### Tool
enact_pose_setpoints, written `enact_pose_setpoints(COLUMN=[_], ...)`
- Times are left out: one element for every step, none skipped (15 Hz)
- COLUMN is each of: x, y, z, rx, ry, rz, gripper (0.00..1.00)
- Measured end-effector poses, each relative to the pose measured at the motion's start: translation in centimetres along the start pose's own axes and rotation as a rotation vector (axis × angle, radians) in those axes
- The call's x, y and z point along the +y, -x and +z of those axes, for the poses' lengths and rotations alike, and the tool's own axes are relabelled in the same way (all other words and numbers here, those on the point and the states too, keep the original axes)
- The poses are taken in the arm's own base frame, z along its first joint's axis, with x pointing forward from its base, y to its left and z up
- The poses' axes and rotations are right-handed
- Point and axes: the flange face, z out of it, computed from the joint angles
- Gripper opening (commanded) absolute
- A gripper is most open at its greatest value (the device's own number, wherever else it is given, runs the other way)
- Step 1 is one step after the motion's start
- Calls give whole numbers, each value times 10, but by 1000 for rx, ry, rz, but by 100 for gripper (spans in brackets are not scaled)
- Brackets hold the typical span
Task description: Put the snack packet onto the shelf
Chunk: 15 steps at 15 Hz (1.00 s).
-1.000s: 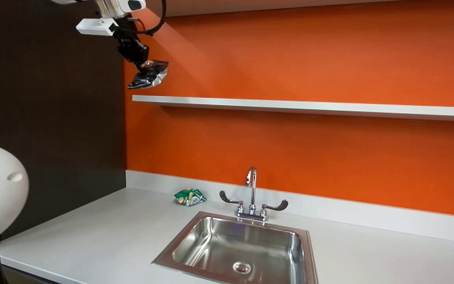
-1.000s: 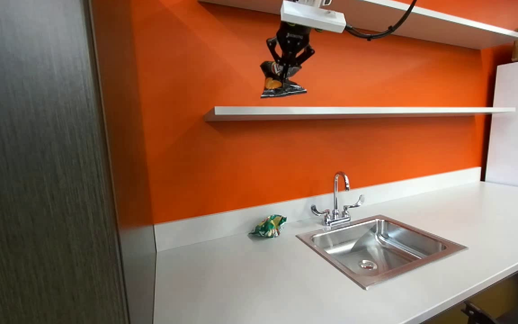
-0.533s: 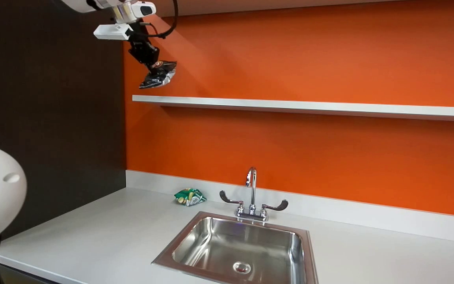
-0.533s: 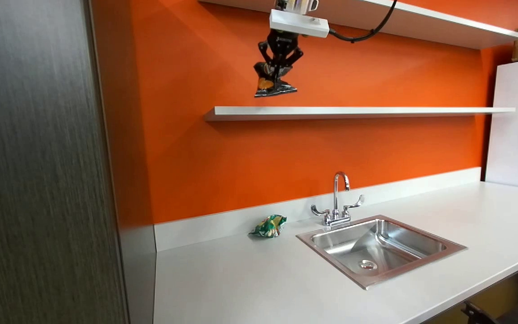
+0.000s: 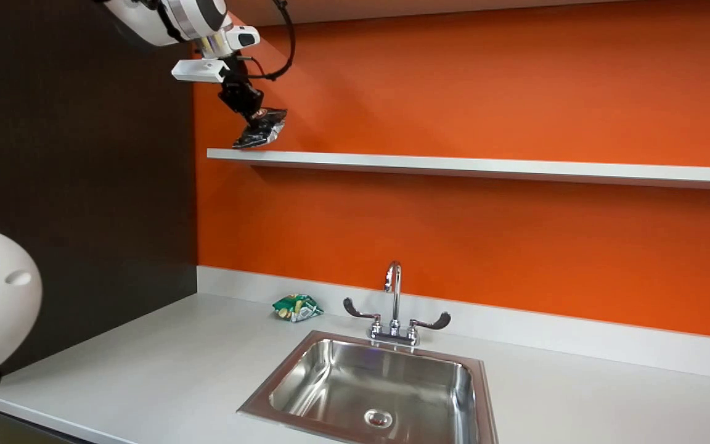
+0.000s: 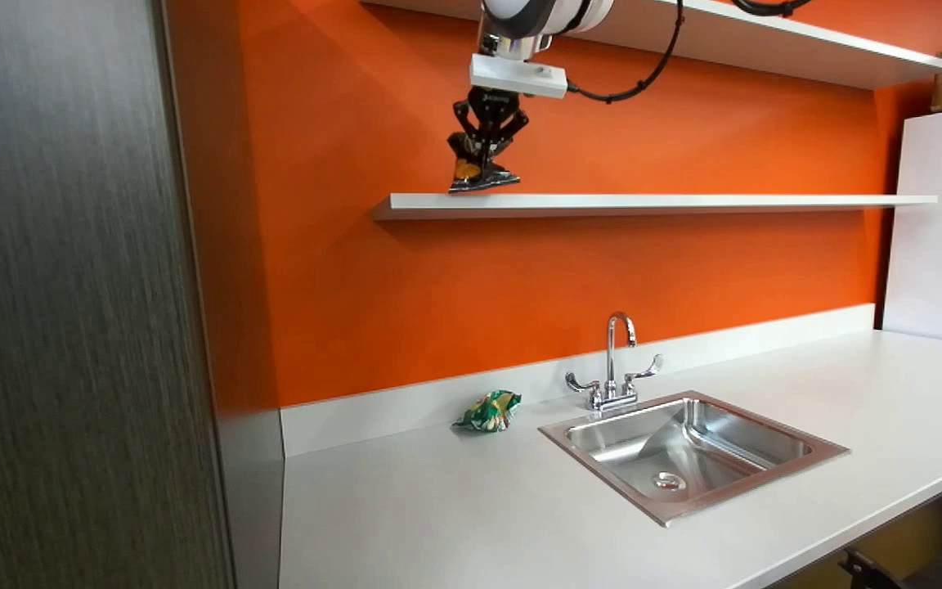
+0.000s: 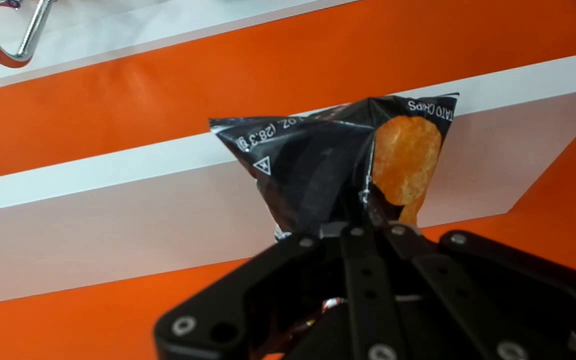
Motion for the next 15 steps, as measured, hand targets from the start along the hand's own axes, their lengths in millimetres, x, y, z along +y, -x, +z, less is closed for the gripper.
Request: enact_pose_setpoints(x=[0, 0, -1, -1, -2, -3, -4, -5, -6, -7, -8, -9, -10, -10, -10], y=[-3, -7, -10, -14, -17, -21, -23, -26, -29, -31, -34, -37, -39, -41, -43], z=[7, 14, 20, 26, 31, 36, 41, 45, 49, 53, 56, 58, 61, 63, 64], rx=[0, 1, 3, 6, 10, 13, 14, 15, 17, 20, 22, 24, 27, 29, 32], ry=[-1, -4, -7, -10, -12, -14, -15, -15, -14, -12, -11, -11, -11, -10, -8], rz=[0, 3, 5, 6, 7, 7, 7, 7, 6, 6, 8, 9, 10, 10, 11], gripper=[0, 0, 0, 0, 0, 0, 0, 0, 0, 0, 0, 26, 28, 33, 42])
